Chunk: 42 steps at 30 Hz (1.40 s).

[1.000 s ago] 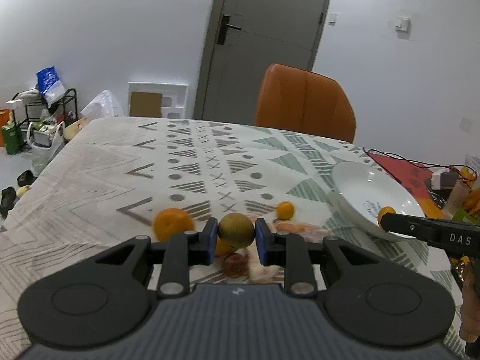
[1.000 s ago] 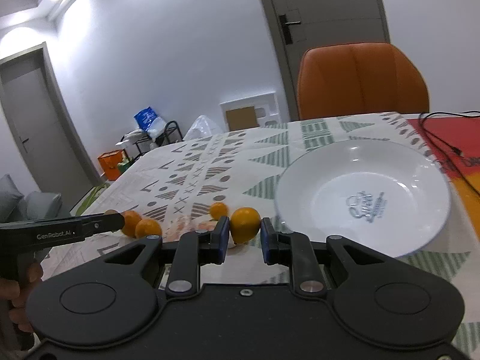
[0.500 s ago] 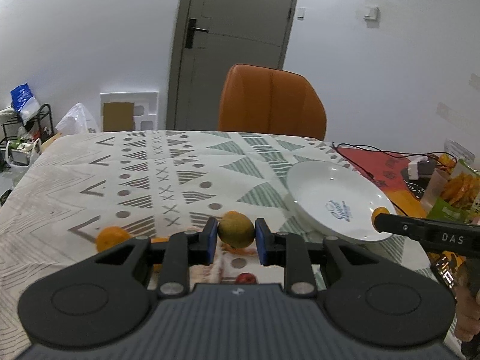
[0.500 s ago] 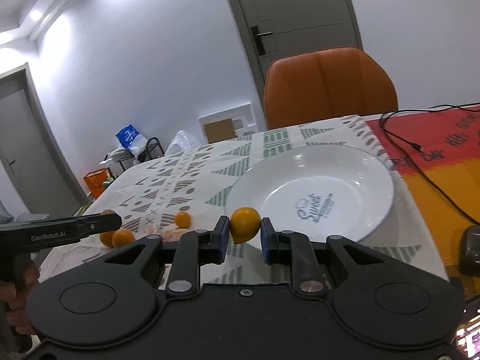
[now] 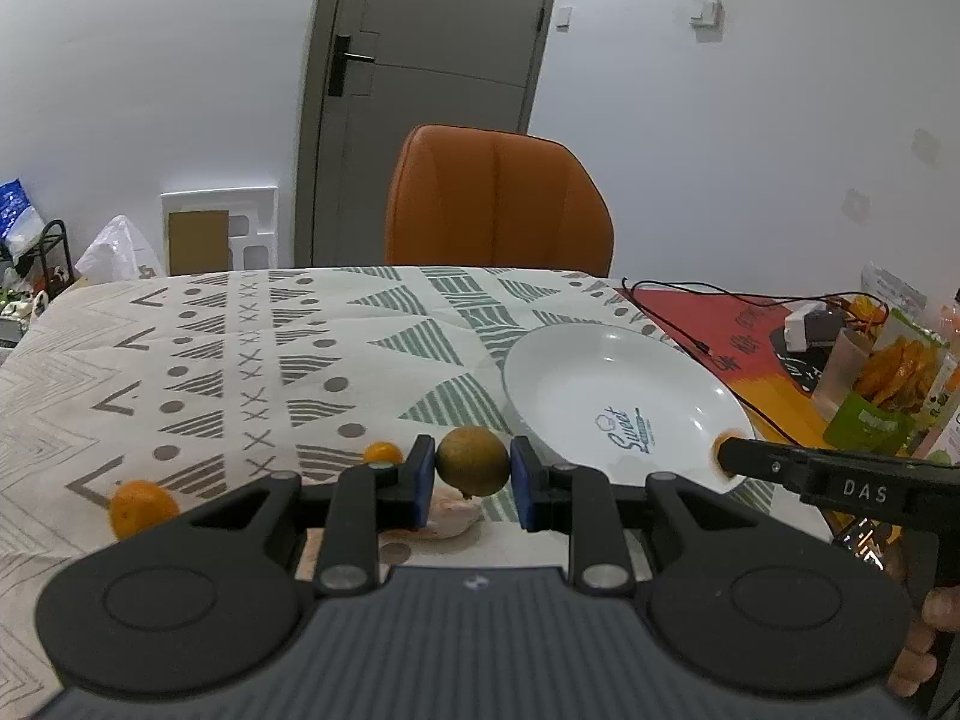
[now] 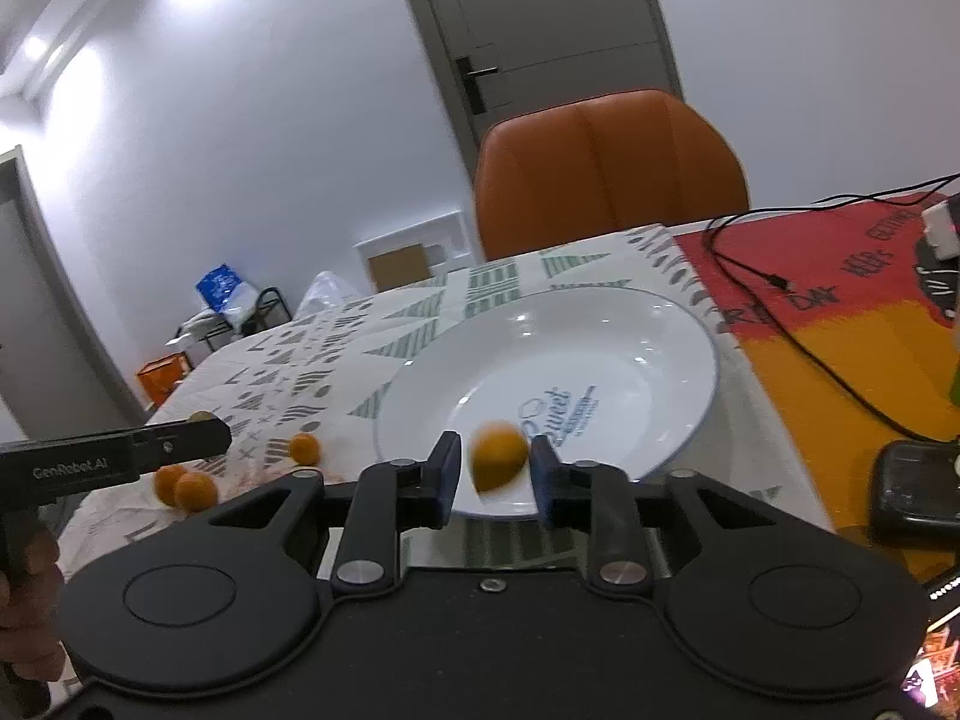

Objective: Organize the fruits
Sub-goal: 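Carry both fruits into the white bowl while opening both tools to release them, then move both open tools back from the bowl to the fruit pile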

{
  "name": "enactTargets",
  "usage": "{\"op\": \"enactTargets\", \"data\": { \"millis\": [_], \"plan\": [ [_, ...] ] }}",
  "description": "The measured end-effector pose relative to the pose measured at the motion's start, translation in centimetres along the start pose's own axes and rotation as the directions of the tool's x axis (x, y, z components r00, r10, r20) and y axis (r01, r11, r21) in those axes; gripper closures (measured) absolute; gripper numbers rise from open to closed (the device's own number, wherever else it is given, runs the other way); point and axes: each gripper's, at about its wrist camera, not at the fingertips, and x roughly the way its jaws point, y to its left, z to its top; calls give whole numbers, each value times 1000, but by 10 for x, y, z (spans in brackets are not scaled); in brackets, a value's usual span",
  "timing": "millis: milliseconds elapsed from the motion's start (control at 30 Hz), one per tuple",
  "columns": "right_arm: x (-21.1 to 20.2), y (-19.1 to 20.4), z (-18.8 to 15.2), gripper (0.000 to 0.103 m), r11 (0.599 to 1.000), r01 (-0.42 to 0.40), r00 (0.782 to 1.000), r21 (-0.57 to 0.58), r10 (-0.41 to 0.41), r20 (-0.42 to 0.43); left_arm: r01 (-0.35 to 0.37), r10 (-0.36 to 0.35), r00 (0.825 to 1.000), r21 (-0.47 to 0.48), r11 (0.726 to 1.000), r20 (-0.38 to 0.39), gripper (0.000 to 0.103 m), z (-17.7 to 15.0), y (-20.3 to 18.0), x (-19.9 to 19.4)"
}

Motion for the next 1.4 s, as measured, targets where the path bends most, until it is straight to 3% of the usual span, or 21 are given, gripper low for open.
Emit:
{"op": "enactTargets", "data": {
  "millis": [167, 933, 1100, 1167, 1267, 1400],
  "plan": [
    [-4, -6, -5, 74, 1000, -7, 1000, 23, 7, 1, 9, -9, 1000, 17, 1000, -14, 78, 3, -9, 13],
    [-20, -24, -12, 47, 996, 6, 999, 88, -9, 42, 74, -71, 997, 126, 989, -32, 77, 17, -67, 50],
    [-17, -23, -11, 42, 997, -1, 999, 75, -2, 44, 34, -33, 999, 106, 994, -9, 68, 23, -59, 45],
    [-17, -21, -12, 42, 998, -2, 999, 68, -1, 46, 15, -14, 1000, 97, 995, -13, 53, 25, -54, 43],
    [-14, -18, -13, 42, 998, -18, 999, 68, 15, 41, -11, 11, 1000, 83, 996, 6, 46, 24, -45, 37],
    [-13, -11, -14, 29, 998, -2, 999, 61, 0, 41, -54, 53, 999, 84, 995, 8, 39, 22, -35, 30]
  ]
}}
